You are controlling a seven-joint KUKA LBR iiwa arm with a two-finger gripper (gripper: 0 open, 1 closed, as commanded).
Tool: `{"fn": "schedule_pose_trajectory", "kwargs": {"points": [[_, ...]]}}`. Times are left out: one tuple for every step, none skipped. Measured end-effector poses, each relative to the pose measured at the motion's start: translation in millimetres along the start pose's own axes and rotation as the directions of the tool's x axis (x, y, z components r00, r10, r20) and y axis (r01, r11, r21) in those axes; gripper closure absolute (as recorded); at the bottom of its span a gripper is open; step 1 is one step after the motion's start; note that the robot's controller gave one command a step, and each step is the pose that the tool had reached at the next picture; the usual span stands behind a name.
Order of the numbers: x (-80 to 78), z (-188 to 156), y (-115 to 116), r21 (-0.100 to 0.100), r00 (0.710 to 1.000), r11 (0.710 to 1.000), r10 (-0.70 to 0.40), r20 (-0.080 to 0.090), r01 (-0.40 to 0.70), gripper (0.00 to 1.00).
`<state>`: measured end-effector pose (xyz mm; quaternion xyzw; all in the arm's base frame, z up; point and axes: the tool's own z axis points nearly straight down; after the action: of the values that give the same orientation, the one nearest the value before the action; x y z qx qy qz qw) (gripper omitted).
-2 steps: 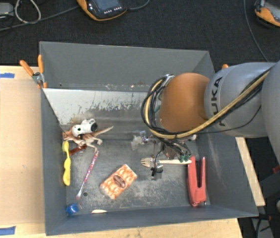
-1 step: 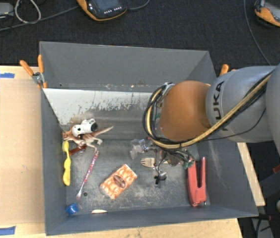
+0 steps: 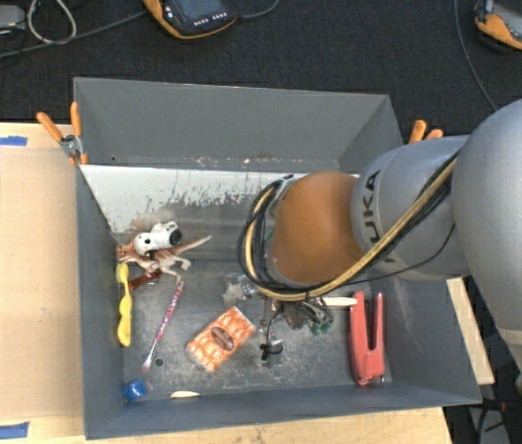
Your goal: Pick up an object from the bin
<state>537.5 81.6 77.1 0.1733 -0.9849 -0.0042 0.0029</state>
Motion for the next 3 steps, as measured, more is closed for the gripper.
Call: {"fn": "schedule_pose_trajectory", "kwargs": {"points": [[-4.5,6,39,0.003,0.989,0.989,-0.147,-0.002,0.147,0.0],[25.2,9,56,-0.001,0.998,0.998,-0.056,-0.006,0.056,1.0],[25.2,9,56,-0.001,0.998,0.998,-0.057,-0.006,0.057,1.0]]}}
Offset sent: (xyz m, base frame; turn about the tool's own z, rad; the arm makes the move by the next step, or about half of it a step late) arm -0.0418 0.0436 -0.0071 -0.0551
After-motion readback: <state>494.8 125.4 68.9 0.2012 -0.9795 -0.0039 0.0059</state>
